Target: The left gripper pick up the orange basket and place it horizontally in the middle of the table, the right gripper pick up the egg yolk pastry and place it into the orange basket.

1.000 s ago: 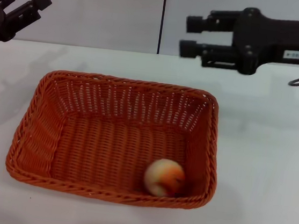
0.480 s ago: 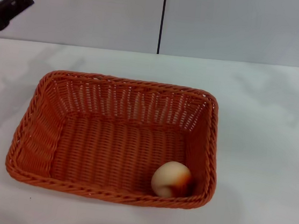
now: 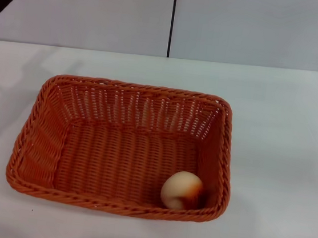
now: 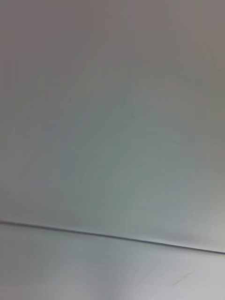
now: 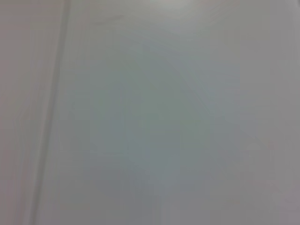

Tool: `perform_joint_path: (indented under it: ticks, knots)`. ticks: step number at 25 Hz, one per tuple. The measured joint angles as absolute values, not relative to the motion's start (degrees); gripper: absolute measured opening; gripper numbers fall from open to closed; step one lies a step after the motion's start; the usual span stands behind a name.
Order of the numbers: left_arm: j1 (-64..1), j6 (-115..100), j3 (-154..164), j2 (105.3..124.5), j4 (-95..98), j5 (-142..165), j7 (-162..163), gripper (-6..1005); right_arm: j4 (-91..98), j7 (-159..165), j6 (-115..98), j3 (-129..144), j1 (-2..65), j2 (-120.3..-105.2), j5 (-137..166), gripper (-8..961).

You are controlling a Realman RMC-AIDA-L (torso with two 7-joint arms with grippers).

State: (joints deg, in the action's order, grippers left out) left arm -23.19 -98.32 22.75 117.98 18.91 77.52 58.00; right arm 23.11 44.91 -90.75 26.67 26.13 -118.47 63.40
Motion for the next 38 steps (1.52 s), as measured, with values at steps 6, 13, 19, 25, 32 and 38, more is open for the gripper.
perform_joint_path:
  ticks: [6,13,19,25,32,38]
  knots:
    - [-22.42,-98.75,22.75,117.94,18.26,74.90,53.28,813,17.56,40.50,-89.73,26.49,27.18,-118.62,57.45,564]
    - [-21.96,-97.79,22.62,117.78,18.21,72.34,47.58,813,11.20,35.47,-89.41,26.23,28.89,-118.72,53.48,564]
    - [-22.09,-94.93,22.58,117.83,17.90,72.02,44.18,813,9.32,33.21,-88.53,26.12,29.45,-118.87,52.80,564]
    - [-22.35,-94.12,22.58,117.58,17.44,71.34,43.76,813,8.92,32.25,-87.48,25.40,30.03,-118.91,52.65,564]
    - [-22.54,-93.95,21.70,117.21,14.83,71.18,43.69,813,8.87,30.33,-84.54,25.27,31.80,-118.92,52.64,564]
    - [-21.94,-94.14,21.17,117.63,14.86,71.09,43.51,813,8.37,29.35,-83.33,25.31,32.04,-118.92,52.64,564]
